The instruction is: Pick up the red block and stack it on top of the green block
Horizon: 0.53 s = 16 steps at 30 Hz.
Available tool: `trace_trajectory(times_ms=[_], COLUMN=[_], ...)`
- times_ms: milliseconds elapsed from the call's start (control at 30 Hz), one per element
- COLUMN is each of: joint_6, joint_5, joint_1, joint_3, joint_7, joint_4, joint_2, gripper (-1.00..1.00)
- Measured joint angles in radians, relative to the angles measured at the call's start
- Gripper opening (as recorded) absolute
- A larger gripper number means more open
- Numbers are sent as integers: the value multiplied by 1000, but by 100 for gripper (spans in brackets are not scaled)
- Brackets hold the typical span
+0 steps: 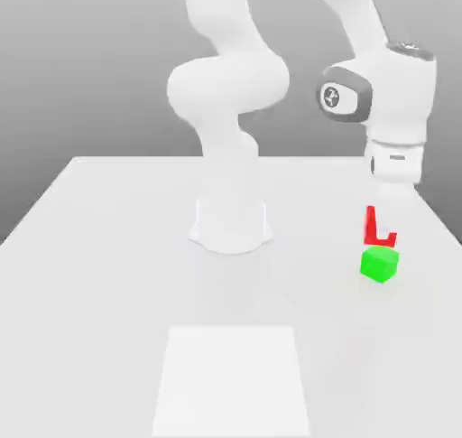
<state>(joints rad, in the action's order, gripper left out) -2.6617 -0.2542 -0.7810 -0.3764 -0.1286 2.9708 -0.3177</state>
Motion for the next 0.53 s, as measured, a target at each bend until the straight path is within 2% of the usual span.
trace_trajectory(times_ms=[200, 467, 500, 533], joint_6=[-84, -271, -290, -290], joint_5=[97, 250, 260, 260], joint_1=[29, 94, 93, 95], joint_3=[-51, -76, -72, -72], joint_7=[-50, -155, -162, -162], joint_4=[-6, -6, -5, -5], joint_2=[98, 287, 305, 305], gripper=[-100, -100, 100, 100])
